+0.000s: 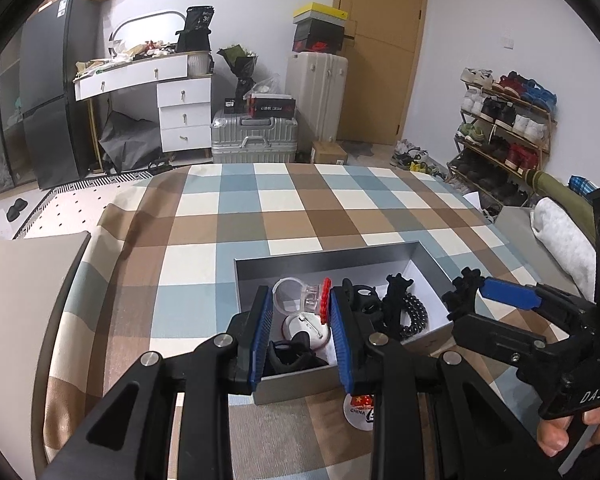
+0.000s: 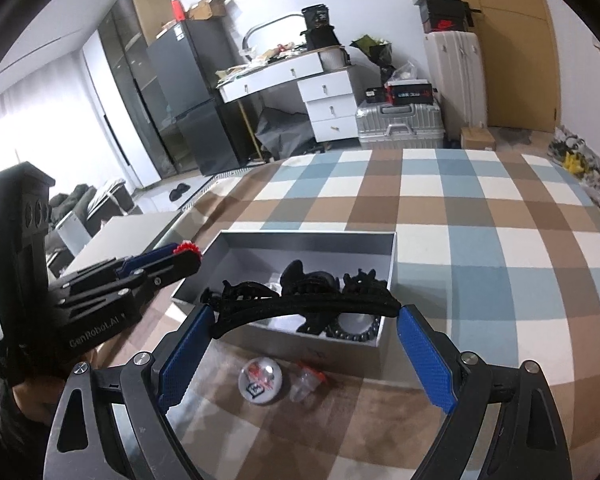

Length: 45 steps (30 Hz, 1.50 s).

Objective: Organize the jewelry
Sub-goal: 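Lower the ring and long black clip into the grey box and open both tools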

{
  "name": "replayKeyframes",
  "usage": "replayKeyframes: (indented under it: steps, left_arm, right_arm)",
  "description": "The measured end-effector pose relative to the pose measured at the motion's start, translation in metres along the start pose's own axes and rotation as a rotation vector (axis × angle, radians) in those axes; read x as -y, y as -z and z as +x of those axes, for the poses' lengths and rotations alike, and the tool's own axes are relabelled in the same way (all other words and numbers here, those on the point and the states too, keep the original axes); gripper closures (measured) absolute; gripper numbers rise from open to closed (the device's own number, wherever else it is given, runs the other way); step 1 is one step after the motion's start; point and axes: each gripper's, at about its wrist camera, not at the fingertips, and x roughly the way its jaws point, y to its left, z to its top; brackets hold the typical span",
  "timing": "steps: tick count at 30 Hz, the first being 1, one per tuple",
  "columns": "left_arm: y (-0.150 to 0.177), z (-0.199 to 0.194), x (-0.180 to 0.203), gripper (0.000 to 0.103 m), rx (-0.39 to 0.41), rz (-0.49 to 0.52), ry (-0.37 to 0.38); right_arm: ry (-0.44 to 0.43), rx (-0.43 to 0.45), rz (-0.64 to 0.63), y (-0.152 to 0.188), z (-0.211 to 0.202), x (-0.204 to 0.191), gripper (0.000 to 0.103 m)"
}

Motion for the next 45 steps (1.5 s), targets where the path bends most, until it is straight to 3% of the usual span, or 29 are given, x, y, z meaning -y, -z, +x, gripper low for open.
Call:
replayKeyframes:
  steps: [19,26,45]
  left_arm:
    - [0.002,0.013,0.002,0.080,-0.026,0.019,-0.019]
    - [0.002,0.016,0.004,0.080,-0.030,0.033,-0.024]
    - [0.003,0.024,0.000,0.080,-0.051,0.015,-0.026]
  right_arm:
    - [0.031,-0.016,0.003,-0.001,0.021,-0.002,0.010]
    - [0.013,0.026,0.021,-0.005,0.017,-0.003,0.010]
    - [-0.005,0.009,-0.004,-0.008,0.027,-0.013,0.009]
